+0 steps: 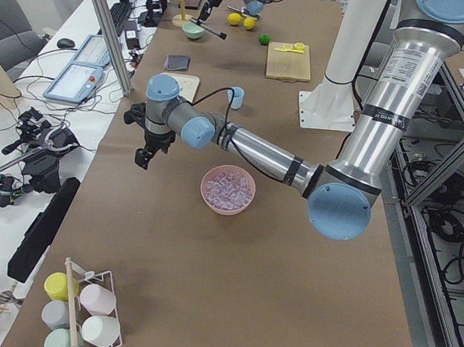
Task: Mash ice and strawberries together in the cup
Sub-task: 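Carry the steel pestle with the right gripper toward the green bowl, then lower the pestle beside the green bowl and open the right gripper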
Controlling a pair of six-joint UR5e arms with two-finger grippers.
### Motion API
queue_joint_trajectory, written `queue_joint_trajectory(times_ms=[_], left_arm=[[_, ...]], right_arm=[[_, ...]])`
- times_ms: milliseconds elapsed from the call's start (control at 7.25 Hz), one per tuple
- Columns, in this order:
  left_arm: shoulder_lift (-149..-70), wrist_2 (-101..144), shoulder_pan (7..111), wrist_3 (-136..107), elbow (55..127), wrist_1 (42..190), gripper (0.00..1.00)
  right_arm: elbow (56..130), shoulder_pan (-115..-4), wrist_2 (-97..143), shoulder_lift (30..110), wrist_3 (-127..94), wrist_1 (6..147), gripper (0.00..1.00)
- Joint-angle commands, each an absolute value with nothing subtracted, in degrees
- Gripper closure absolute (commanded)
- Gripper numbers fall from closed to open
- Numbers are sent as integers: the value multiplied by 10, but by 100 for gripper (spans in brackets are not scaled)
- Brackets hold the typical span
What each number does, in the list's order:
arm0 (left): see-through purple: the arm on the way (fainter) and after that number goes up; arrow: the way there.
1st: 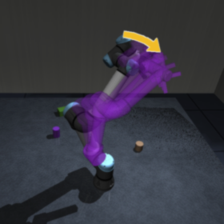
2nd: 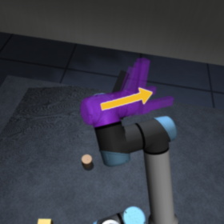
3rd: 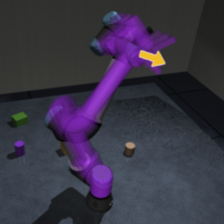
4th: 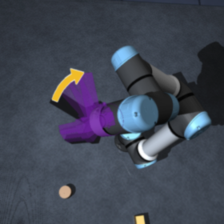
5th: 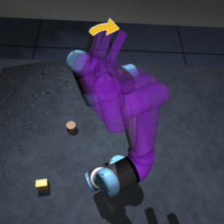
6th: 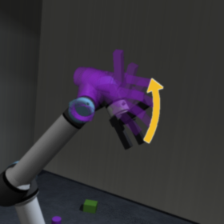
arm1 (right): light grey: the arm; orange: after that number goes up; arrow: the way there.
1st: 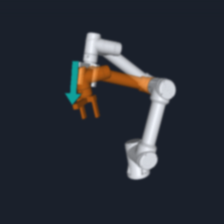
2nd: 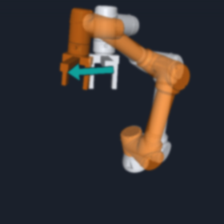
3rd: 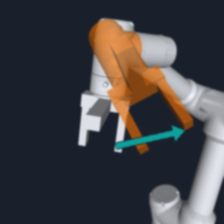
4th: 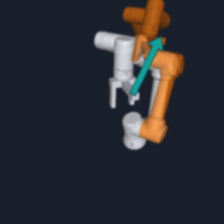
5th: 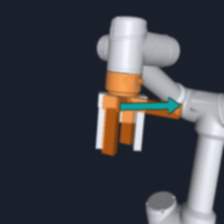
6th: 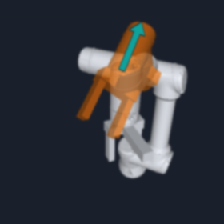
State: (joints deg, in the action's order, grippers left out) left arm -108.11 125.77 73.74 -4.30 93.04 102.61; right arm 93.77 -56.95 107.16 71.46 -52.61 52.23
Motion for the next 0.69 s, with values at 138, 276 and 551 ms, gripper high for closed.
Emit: queue_joint_trajectory(times_ms=[138, 276, 551], left_arm=[[-1087, 1258, 730, -40, 925, 1027, 3], [-1092, 1257, 729, -40, 925, 1027, 3], [-1099, 1214, 729, -40, 925, 1026, 3]], right_arm=[[864, -606, 1168, 737, -532, 559, 100], [854, -605, 1176, 740, -521, 561, 100], [844, -585, 1186, 740, -446, 603, 100]])
